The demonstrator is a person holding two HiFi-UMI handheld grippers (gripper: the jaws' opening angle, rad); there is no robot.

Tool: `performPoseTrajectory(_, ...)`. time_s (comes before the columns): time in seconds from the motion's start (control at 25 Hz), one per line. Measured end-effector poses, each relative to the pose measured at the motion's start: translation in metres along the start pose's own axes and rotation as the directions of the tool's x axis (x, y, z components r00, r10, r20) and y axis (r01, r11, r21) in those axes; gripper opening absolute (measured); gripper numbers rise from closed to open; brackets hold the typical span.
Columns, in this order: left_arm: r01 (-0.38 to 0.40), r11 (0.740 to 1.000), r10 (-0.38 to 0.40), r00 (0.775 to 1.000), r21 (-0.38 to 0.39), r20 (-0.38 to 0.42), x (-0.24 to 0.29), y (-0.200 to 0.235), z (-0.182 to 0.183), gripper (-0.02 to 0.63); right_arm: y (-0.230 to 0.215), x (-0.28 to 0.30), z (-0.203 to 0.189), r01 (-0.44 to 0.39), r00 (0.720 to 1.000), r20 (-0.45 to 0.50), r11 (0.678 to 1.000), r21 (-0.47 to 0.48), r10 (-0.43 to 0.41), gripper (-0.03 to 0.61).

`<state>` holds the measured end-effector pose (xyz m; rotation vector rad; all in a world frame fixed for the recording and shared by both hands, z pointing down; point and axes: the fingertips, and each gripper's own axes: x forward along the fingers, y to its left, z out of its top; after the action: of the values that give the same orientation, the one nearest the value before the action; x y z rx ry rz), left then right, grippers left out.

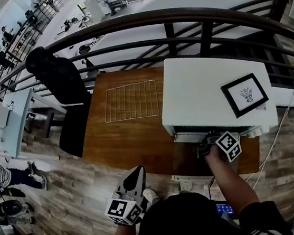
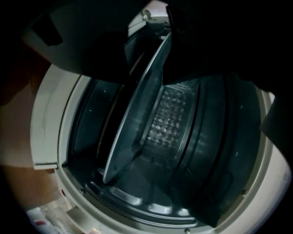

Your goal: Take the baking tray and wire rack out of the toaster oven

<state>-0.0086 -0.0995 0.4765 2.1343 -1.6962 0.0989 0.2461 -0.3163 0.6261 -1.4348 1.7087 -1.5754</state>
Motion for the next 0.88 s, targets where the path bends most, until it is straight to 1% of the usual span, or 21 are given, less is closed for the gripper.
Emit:
performPoseTrajectory(0.12, -0.021, 1.0, 0.021, 1.0, -0.001, -0.005, -0.005, 0.002, -0.002, 0.012, -0.001, 0.007, 0.003, -0.004, 1.0, 0.003, 1.0, 0.023, 0.004, 0.207)
performPoseTrajectory(0.16, -0.028, 1.0, 0.028, 1.0, -0.003, -0.007, -0.007, 0.003, -0.003, 0.012, 0.0, 0.008, 0.002, -0.001, 1.0, 0.0, 1.0, 0.025, 0.001, 0.184)
performPoseTrajectory(0.24, -0.039, 0.999, 0.039, 0.999, -0.006, -0.006, -0.012, 0.003, -0.005, 0.012, -0.001, 0.009, 0.0, 0.002, 1.0, -0.003, 0.999, 0.039, -0.002, 0.114)
performPoseTrajectory(0.44, -0.046, 0.999, 0.046, 0.999, -0.017, 0.001, -0.024, 0.004, -0.012, 0.012, -0.004, -0.001, -0.005, -0.014, 1.0, 0.012, 0.989, 0.146, 0.013, 0.087)
performPoseTrajectory(0.56, -0.023, 1.0, 0.023, 1.0, -0.021, -0.001, -0.028, 0.001, -0.017, 0.012, -0.009, -0.014, -0.013, -0.018, 1.0, 0.017, 0.982, 0.19, 0.015, 0.078)
performPoseTrajectory(0.88, 0.085, 0.996, -0.084, 0.996, 0.006, -0.011, -0.036, -0.003, -0.018, 0.012, -0.024, -0.061, -0.037, -0.024, 0.999, 0.041, 0.952, 0.305, 0.012, 0.057)
